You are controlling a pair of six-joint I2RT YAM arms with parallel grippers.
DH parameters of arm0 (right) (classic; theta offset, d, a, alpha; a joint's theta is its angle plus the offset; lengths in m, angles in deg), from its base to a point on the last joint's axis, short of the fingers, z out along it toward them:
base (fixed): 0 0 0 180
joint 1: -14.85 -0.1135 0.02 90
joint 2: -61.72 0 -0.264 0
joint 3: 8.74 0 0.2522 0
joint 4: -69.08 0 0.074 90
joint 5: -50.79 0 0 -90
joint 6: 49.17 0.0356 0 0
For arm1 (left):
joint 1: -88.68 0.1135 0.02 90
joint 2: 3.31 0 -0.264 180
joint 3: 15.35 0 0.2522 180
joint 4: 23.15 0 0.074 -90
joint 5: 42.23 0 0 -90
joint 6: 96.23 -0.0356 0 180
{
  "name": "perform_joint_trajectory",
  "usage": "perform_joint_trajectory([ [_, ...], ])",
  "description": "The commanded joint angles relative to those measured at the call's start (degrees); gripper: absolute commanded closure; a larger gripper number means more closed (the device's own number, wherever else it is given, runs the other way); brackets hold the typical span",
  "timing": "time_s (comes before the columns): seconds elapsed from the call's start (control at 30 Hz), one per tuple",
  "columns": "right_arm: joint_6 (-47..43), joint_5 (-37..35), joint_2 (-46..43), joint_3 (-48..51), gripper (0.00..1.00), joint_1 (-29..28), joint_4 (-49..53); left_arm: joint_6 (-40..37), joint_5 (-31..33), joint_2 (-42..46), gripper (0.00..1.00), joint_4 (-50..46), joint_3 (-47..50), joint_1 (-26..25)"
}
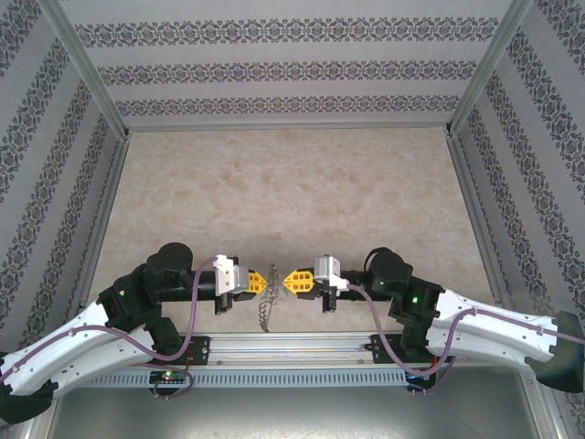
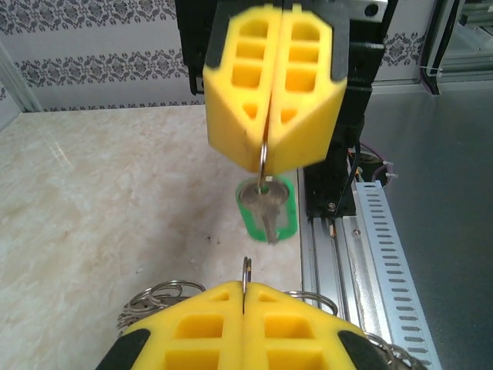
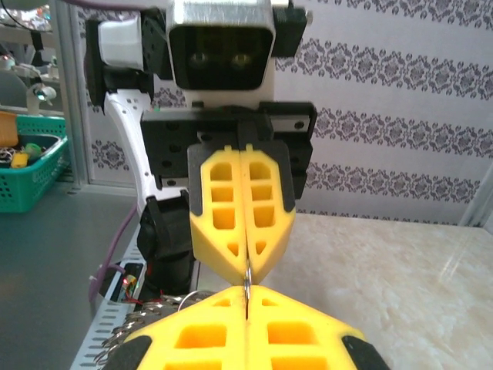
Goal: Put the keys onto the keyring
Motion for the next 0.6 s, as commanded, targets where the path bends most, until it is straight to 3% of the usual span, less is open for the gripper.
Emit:
perform_joint_trajectory([
  [0.0,-2.4,-8.7,1.4,0.8,1.0,-2.9,-3.4,-2.4,-0.3,0.2,1.0,0.6,-0.2,-0.7],
  [0.17,-3.9,-13.0,3.5,0.5,1.0,-5.5,-5.8,-2.9,0.4,1.1,1.0,-0.1,-0.2,-0.7],
  [0.57,-3.8,-14.5,4.1,1.0,1.0,-5.9,-8.7,-3.0,1.4,1.8,1.0,-1.1,-0.3,-0.7],
])
